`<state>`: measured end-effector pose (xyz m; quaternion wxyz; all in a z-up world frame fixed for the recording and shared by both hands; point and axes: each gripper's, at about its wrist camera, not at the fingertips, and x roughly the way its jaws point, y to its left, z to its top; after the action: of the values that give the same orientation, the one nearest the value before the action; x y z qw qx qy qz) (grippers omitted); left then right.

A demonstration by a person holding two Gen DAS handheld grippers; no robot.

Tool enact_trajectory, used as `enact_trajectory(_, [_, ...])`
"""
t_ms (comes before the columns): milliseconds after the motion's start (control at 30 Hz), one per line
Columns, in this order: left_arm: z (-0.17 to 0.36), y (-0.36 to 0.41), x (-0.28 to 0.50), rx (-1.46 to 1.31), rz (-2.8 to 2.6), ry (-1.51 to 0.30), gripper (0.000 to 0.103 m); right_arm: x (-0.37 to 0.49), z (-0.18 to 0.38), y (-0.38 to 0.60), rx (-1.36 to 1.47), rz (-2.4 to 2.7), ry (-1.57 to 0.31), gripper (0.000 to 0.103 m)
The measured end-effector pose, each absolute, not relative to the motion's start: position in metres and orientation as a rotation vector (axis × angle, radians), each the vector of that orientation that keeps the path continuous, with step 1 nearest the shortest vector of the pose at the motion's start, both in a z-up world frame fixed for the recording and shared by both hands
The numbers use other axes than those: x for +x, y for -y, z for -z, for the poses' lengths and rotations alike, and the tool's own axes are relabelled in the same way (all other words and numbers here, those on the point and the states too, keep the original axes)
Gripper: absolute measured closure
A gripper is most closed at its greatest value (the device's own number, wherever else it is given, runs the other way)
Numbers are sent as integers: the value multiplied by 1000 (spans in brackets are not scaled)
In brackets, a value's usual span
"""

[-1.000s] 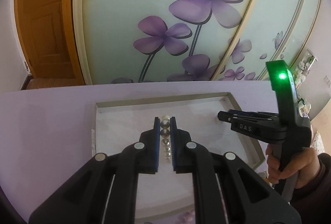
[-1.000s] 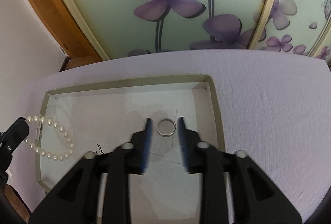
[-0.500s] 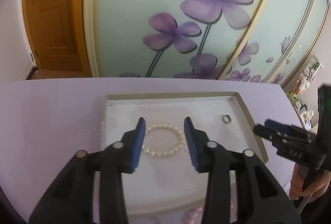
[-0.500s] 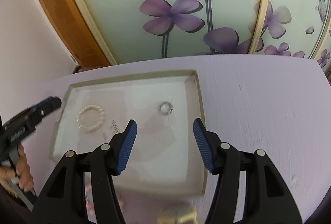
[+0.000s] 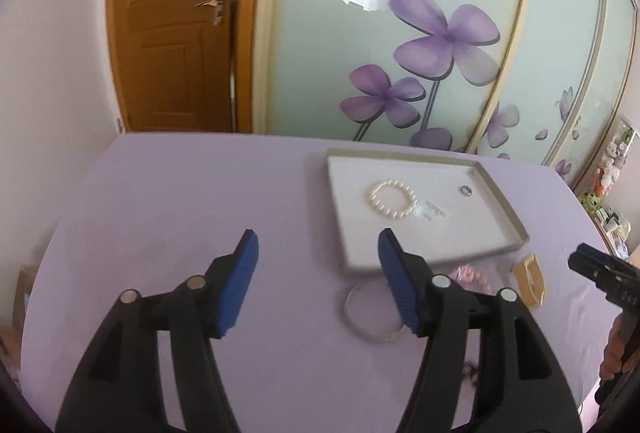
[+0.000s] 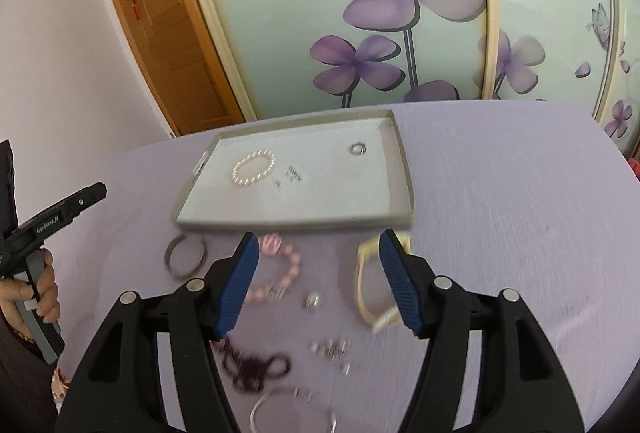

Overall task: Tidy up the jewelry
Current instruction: 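Move the right tool to the silver bangle and close on its rim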

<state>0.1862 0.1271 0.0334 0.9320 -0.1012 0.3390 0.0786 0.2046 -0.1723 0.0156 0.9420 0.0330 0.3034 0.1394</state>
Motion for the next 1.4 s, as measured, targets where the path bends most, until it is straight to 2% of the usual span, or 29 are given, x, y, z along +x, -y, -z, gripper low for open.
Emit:
enact_trajectory(200, [-25, -131, 141, -211, -187, -689, 34, 164, 5, 178, 101, -289, -634, 37])
enact_trajectory(367, [-21, -123, 118, -215, -168, -687, 29, 136, 23, 181, 72, -260, -645, 28])
enact_trajectory(433, [-20, -118, 112, -216, -155, -683, 29, 128, 34, 179, 50, -253, -660, 21])
enact_trajectory(633, [-18, -106, 104, -217, -134, -683, 27, 118, 62, 168, -10, -250, -713, 11])
enact_trajectory(767, [-16, -100, 101, -209, -128, -687, 23, 115, 78, 159, -51, -230, -737, 10])
enact_trajectory(1167, [-5, -98, 100, -213, -120, -713, 23, 117, 96, 131, -128, -182, -759, 9])
enact_trajectory(1400, [-4, -99, 99, -218, -118, -714, 23, 119, 94, 131, -126, -179, -750, 17])
